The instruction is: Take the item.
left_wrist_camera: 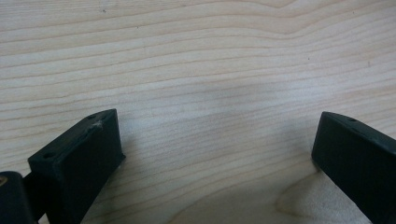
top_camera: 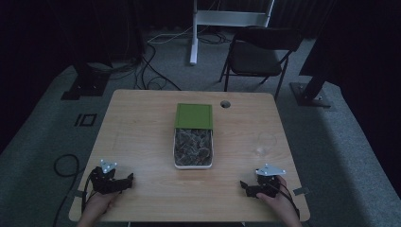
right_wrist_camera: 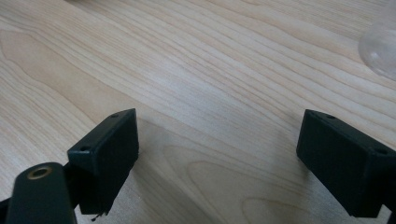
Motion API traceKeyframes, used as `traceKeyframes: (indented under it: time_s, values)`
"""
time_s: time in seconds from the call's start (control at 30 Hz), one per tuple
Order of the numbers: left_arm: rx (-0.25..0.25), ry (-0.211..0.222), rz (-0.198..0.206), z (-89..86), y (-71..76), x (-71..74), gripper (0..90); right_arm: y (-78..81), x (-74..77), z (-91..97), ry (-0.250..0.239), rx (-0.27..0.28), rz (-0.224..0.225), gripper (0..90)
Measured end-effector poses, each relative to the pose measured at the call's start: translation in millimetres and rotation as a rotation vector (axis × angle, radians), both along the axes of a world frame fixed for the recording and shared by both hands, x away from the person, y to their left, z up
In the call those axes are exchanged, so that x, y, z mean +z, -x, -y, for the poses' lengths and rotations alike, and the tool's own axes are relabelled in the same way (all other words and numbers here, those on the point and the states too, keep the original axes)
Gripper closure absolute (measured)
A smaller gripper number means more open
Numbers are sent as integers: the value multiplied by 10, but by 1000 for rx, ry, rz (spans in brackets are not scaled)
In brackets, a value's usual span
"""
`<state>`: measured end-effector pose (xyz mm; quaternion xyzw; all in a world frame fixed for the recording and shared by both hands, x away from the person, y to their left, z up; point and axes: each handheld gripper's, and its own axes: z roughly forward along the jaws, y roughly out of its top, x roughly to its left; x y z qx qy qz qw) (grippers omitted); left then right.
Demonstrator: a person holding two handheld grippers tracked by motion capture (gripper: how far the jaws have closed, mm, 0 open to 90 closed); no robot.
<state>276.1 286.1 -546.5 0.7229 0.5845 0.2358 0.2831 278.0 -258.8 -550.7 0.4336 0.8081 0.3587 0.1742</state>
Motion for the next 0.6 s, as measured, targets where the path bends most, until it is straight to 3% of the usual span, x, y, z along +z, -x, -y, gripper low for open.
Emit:
traceKeyframes:
  time_s: [0.6]
  values:
    - [1, -1, 5, -4, 8, -5, 22, 37, -3, -16, 23, -7, 8, 127]
